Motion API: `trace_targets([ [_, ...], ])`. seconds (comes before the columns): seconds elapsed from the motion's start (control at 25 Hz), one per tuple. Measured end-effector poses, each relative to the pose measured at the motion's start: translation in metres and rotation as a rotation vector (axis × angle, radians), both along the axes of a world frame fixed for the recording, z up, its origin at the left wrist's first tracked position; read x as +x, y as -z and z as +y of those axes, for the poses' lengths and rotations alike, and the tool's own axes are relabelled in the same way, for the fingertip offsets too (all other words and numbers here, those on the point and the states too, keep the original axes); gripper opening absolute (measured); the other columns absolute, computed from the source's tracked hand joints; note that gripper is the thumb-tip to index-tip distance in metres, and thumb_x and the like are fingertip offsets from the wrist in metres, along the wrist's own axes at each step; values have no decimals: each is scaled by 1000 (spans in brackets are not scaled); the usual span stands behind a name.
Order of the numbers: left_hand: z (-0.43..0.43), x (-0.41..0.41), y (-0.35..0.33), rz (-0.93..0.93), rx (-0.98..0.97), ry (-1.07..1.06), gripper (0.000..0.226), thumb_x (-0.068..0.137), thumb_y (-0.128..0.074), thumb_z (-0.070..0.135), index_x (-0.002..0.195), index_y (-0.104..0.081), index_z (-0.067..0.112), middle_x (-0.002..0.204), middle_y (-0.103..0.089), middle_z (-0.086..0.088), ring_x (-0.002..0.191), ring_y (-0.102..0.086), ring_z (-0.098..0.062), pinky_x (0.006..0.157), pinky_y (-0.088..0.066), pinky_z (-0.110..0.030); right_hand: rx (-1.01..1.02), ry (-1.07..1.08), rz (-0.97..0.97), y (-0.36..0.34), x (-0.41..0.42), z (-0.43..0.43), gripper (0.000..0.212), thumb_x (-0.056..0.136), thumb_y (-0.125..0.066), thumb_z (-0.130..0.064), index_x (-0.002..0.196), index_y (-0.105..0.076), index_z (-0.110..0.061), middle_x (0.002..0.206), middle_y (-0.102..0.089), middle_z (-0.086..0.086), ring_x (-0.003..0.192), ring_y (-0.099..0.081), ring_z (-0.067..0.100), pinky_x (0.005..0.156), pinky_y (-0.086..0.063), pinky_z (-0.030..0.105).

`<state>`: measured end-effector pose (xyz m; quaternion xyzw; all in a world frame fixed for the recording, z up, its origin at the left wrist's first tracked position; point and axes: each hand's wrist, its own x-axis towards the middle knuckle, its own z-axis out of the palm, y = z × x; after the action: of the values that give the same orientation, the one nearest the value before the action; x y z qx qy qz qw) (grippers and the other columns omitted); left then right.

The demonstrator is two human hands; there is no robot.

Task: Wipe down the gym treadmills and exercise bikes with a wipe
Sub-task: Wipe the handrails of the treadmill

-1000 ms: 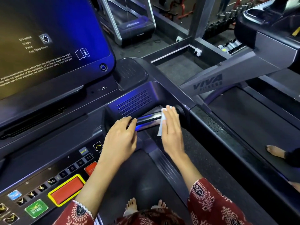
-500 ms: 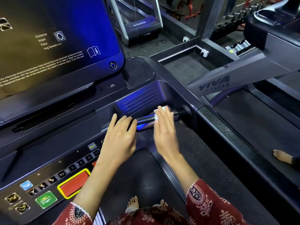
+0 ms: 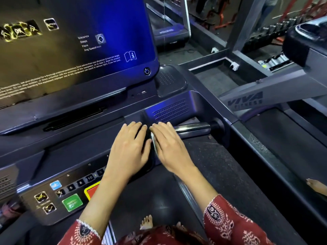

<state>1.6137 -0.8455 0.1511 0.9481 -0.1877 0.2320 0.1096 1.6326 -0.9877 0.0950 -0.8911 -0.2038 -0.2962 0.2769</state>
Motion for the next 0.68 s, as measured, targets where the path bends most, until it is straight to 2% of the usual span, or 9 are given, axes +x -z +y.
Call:
trace_targets([
  [0.12, 6, -2, -2, 21, -34, -14, 46, 86, -45, 30, 108, -67, -5, 105, -66, -19, 94, -65, -35, 84, -53, -43, -14, 105, 64, -6, 10, -8, 37, 99, -35, -17, 103, -66, 2, 97, -66, 12, 92, -62, 32, 107, -32, 45],
  [0.24, 6, -4, -6, 32, -56, -26, 45, 85, -44, 30, 106, -69, -2, 104, -68, -15, 93, -67, -31, 74, -55, -34, -53, -10, 79, -12, 9, 5, 31, 96, -37, -14, 96, -64, 1, 88, -63, 11, 84, -59, 31, 107, -35, 48],
  [0.32, 6, -5, -8, 36, -59, -33, 46, 85, -44, 31, 106, -69, 0, 104, -68, -13, 93, -67, -29, 70, -56, -32, -94, -80, 15, -8, 8, -2, 33, 98, -38, -15, 103, -65, 3, 98, -65, 12, 92, -60, 30, 107, -34, 47],
  [0.44, 7, -5, -7, 23, -66, -35, 45, 85, -44, 31, 107, -69, 0, 105, -68, -13, 94, -67, -29, 72, -55, -32, -48, 113, 19, 6, 5, -22, 47, 104, -26, -23, 118, -62, 4, 121, -62, 17, 115, -57, 34, 111, -26, 47],
  [0.52, 5, -4, -6, -4, -61, -21, 44, 85, -44, 28, 106, -69, -2, 105, -68, -15, 95, -66, -30, 78, -54, -33, 22, 185, 57, 13, -5, -15, 45, 104, -28, -20, 126, -55, 8, 132, -54, 23, 128, -47, 39, 113, -24, 48],
  [0.6, 2, -1, -4, -29, -47, 15, 42, 86, -44, 25, 105, -69, -3, 105, -67, -16, 97, -65, -33, 89, -50, -37, -53, 63, 22, 19, -13, -6, 39, 101, -34, -9, 135, -46, 8, 141, -45, 24, 136, -36, 38, 116, -22, 46],
  [0.68, -1, 2, -3, -53, -23, 54, 41, 85, -44, 23, 103, -68, -4, 103, -67, -18, 100, -65, -36, 95, -46, -48, -173, -40, -43, 22, -11, -21, 40, 101, -31, -4, 139, -40, 3, 146, -42, 20, 139, -32, 34, 117, -23, 45],
])
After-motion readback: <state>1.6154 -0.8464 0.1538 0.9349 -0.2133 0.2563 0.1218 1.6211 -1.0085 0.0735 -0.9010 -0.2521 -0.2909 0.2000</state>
